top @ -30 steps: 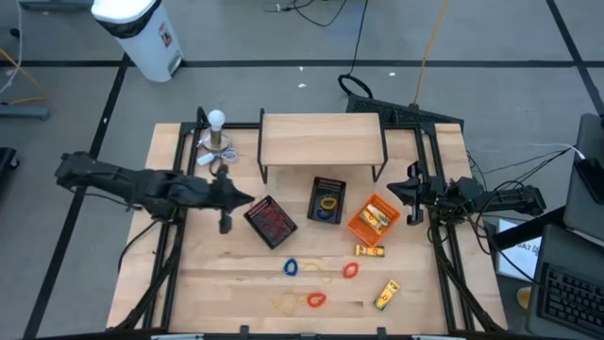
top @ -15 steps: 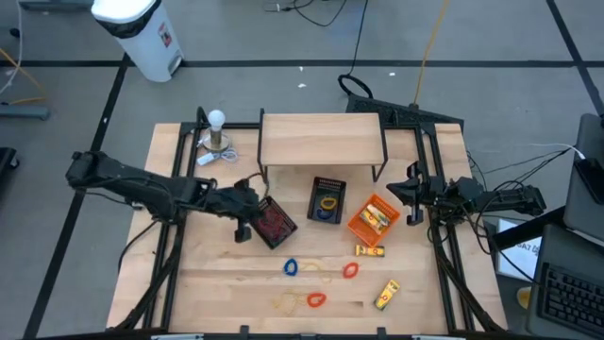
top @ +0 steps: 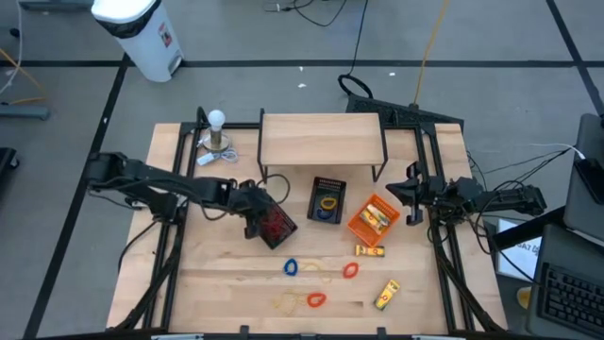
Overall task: Pick & Place Office Desk Supplies
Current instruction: Put the red rubber band into the left black bin
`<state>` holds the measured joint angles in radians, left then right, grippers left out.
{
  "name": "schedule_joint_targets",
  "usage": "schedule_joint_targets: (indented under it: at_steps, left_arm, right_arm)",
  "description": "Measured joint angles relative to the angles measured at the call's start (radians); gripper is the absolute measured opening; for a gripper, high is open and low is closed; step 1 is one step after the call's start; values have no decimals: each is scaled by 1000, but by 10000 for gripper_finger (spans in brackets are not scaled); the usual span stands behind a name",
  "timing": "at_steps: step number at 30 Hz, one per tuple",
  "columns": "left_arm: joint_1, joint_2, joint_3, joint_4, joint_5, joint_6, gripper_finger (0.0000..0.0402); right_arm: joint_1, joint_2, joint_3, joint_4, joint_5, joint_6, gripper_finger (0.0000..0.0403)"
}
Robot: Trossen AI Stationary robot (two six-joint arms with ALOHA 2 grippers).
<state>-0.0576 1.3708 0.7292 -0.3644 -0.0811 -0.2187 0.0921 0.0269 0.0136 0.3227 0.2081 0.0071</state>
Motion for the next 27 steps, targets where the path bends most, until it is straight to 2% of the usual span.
schedule_joint_targets:
  at_steps: [11, 21, 24, 27]
  left_arm:
    - [12, 97, 0, 0, 12, 6, 0]
    - [12, 96, 0, 1, 16, -21, 1]
    - [12, 96, 0, 1, 31, -25, 17]
    - [12, 87, 0, 3, 54, -26, 52]
  right_arm:
    - [0, 5, 0, 1, 0, 0, 0]
    - [0, 5, 0, 1, 0, 0, 0]
    - [0, 5, 0, 1, 0, 0, 0]
    - [0, 5, 0, 1, 0, 0, 0]
